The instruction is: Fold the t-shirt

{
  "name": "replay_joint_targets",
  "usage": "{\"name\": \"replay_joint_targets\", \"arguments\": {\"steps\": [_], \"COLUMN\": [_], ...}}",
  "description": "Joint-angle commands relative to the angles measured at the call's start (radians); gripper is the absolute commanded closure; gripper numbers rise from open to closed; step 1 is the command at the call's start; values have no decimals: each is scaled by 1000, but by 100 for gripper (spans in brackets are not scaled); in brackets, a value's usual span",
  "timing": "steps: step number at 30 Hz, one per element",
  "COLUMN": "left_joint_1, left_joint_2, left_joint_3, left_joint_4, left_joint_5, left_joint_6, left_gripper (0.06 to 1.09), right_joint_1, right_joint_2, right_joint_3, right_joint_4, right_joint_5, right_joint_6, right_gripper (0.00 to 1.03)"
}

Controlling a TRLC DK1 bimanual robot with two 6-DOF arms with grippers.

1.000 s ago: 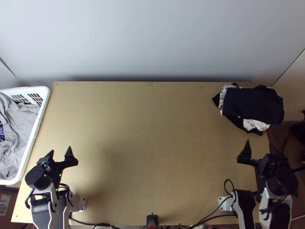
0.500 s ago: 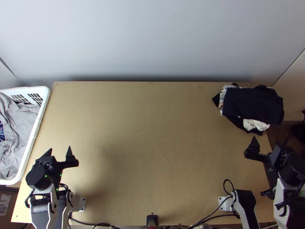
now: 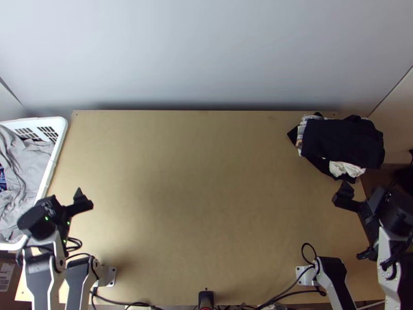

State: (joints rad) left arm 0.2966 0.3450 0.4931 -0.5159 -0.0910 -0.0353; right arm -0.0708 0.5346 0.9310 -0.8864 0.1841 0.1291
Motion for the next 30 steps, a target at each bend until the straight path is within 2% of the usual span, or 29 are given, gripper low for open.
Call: {"name": "replay_joint_targets", "arguments": {"steps": [1, 4, 7, 14, 17, 20, 30], "left_joint_1": [55, 191, 237, 365, 435, 466, 613], "left_joint_2": [210, 316, 417, 595, 692, 804, 1197], "left_joint_3": [174, 282, 383, 527, 578, 633, 768], "left_joint_4": [-19, -27, -32, -42, -42, -41, 85], "left_joint_5": [-1, 8, 13, 5, 5, 7, 16], "left_joint_6": [-41, -78, -77, 12, 17, 81, 137], "left_gripper": [10, 10, 11, 11, 11, 11, 11], "right_joint_1": [92, 183, 184, 187, 186, 184, 180], "right_joint_2": [88, 93, 90, 113, 113, 111, 143], "right_joint_3": [77, 89, 92, 111, 115, 115, 155], "right_joint_4": [-63, -97, -111, -131, -131, -137, -154], "right_joint_5": [2, 0, -8, -8, -8, -8, -8], "right_joint_6": [-25, -125, -183, -186, -184, -184, -184], "right_gripper": [3, 3, 3, 3, 4, 4, 4]}}
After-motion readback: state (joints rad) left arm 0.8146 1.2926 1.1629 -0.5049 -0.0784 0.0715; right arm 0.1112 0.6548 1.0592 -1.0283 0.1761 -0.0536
